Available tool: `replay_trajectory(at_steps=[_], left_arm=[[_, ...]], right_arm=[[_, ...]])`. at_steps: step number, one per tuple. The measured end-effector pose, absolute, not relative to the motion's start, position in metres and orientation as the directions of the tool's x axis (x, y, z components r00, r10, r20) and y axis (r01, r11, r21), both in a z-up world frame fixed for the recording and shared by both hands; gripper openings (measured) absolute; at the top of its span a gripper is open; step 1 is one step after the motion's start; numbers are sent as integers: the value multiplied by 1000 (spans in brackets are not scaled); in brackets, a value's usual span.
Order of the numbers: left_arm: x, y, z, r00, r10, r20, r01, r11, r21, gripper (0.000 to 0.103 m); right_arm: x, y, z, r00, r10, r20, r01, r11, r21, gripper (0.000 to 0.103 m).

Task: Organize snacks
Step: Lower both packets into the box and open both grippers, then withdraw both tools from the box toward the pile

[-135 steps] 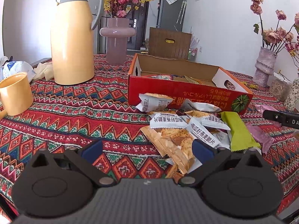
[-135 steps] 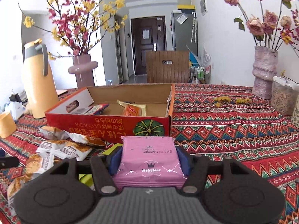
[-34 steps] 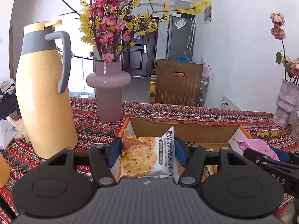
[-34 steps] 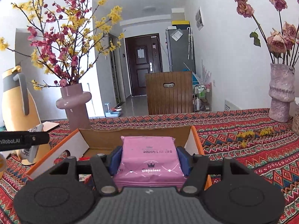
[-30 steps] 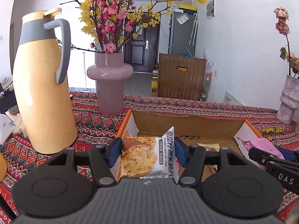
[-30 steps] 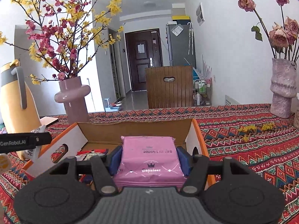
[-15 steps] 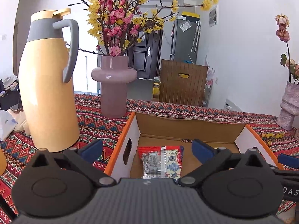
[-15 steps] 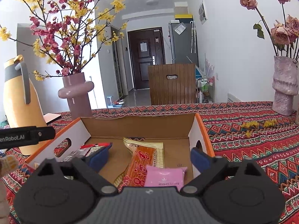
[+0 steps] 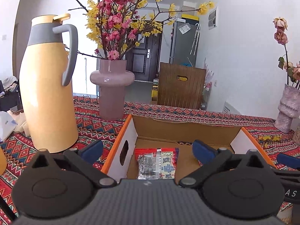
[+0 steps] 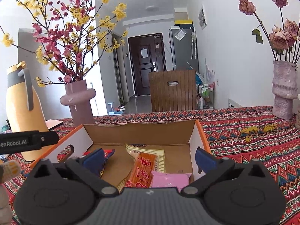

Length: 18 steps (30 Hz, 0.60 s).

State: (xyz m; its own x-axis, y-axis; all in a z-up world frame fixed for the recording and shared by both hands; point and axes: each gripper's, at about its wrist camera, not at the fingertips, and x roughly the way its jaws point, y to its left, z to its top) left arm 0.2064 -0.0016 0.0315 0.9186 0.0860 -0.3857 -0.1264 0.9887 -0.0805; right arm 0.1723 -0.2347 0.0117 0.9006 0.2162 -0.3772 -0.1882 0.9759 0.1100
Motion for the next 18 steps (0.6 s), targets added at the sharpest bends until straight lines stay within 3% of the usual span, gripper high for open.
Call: replay_trajectory(at_steps=[18], left_arm=[[157, 7, 51, 910, 43, -413, -96, 989, -110, 103]], right_arm=[[106, -260, 41, 904, 235, -357, -212, 972, 101, 103]])
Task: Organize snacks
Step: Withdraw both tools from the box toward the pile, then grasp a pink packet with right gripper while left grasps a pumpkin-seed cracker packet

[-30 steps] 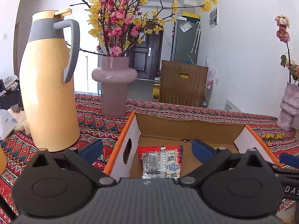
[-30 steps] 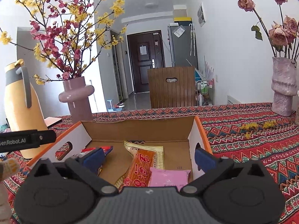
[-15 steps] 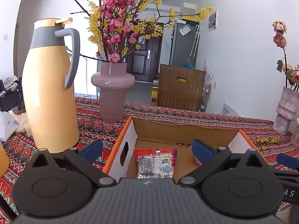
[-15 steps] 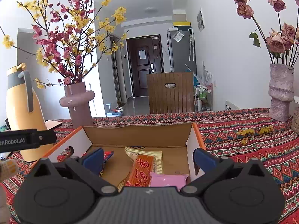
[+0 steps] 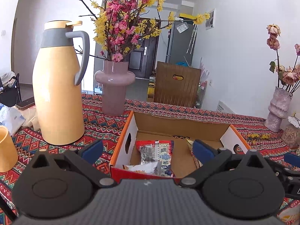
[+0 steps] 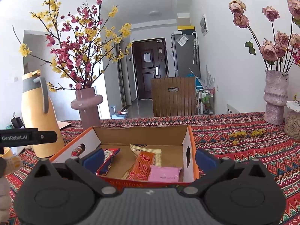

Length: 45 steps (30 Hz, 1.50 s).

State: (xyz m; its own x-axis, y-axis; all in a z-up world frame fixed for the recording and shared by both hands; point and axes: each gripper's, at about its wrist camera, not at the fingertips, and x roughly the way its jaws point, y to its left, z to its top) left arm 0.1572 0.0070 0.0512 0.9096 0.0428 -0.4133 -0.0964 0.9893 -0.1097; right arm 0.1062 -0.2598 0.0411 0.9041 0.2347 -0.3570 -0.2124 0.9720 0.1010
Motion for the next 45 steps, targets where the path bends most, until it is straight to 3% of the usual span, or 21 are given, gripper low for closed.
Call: replay_trajectory(at_steps=[28, 38, 45], left_arm=[[89, 23, -25, 889, 72, -452, -79, 997, 4, 103], [90, 33, -27, 885, 40, -463, -74, 996, -55, 103], [90, 32, -27, 886, 39, -462, -75, 995, -59, 103]], right_arm=[[35, -299, -17, 852, 202, -484, -142, 977, 158, 103], [30, -299, -20, 843, 226, -489, -164, 972, 167, 103], [35, -302, -26, 811, 203, -549, -177, 979, 99, 103]])
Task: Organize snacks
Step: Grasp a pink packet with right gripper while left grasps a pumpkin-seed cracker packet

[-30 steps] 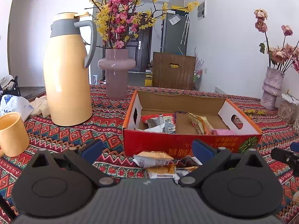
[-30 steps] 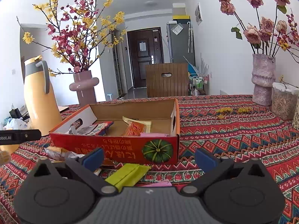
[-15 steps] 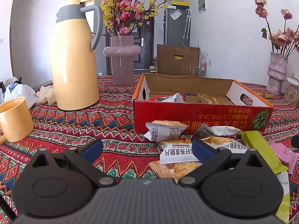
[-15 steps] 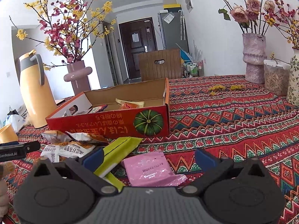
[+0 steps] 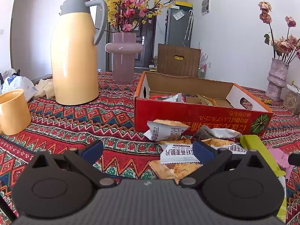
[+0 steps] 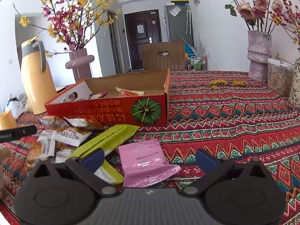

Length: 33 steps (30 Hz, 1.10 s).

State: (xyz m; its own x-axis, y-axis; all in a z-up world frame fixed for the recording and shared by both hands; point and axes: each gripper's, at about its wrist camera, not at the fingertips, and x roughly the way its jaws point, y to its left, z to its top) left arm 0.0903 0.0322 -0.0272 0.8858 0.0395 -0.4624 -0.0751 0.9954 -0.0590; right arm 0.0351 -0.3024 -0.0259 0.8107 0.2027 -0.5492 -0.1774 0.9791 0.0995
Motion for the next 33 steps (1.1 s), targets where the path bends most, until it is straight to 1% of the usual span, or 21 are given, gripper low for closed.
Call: replay_trajectory(at_steps=[9, 14, 19, 26, 28, 29, 30, 33], left_arm=[[90, 34, -27, 886, 39, -462, -79, 995, -67, 103], [90, 34, -27, 885, 34, -464, -75, 995, -71, 103], [90, 35, -27, 884, 30, -467, -74, 994, -76, 103], [91, 35, -27, 884, 29, -467, -74, 994, -79, 103], [91, 35, -28, 883, 27, -468, -73, 994, -80, 103], [91, 35, -28, 883, 26, -469, -72, 994, -79, 103], [91, 35, -28, 882, 25, -470, -71, 994, -79, 103], [92, 35, -28, 881, 22, -473, -69, 994, -82, 103]], right_arm=[[73, -287, -37, 739, 176, -650, -234, 972, -3, 103], [95, -287, -48, 686, 155, -711, -225, 974, -5, 103], [97, -289, -51, 699, 151, -699, -208, 978, 4, 103], [99, -290, -50, 686, 165, -709, -227, 974, 6, 103], [95, -291, -48, 696, 173, -697, -228, 974, 14, 94], [91, -290, -47, 703, 179, -688, -233, 972, 15, 79], [87, -290, -44, 706, 192, -682, -242, 970, 23, 61], [77, -292, -38, 713, 212, -668, -240, 969, 52, 61]])
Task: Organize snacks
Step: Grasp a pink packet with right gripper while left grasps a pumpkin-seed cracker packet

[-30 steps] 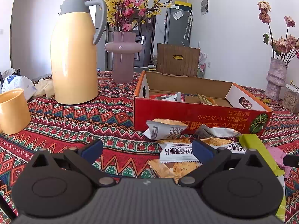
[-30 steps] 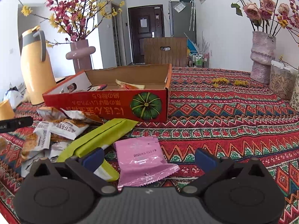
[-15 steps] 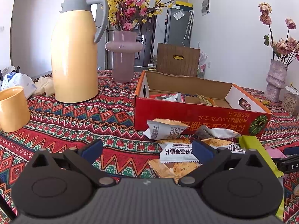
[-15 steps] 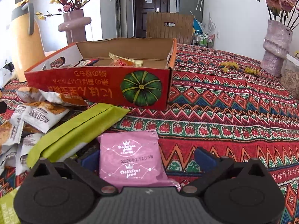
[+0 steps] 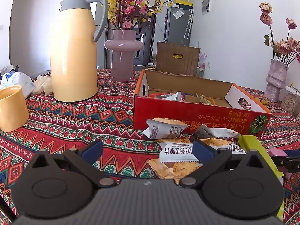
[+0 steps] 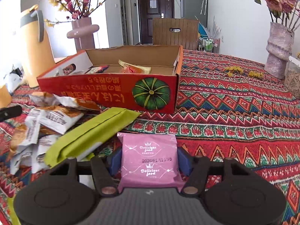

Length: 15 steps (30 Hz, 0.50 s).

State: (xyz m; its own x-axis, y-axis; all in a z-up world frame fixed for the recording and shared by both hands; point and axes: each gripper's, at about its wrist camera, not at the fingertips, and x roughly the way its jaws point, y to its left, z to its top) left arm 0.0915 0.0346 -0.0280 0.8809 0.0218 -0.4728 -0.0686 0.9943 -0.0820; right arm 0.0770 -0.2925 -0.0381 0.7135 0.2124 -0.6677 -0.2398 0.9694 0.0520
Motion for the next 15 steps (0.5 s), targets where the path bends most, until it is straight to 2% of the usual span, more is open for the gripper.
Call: replay_trajectory(at_steps=[3, 8, 15], left_arm=[[92, 35, -28, 879, 18, -476, -65, 995, -82, 103], [98, 35, -22, 857, -58, -512, 11, 996, -93, 103], [86, 3, -16, 806, -150, -572, 207, 978, 35, 103]], right_arm=[[61, -294, -31, 770, 177, -614, -200, 979, 31, 60], [35, -303, -19, 832, 176, -525, -137, 984, 113, 61], [23, -304, -19, 842, 196, -503, -133, 978, 159, 61]])
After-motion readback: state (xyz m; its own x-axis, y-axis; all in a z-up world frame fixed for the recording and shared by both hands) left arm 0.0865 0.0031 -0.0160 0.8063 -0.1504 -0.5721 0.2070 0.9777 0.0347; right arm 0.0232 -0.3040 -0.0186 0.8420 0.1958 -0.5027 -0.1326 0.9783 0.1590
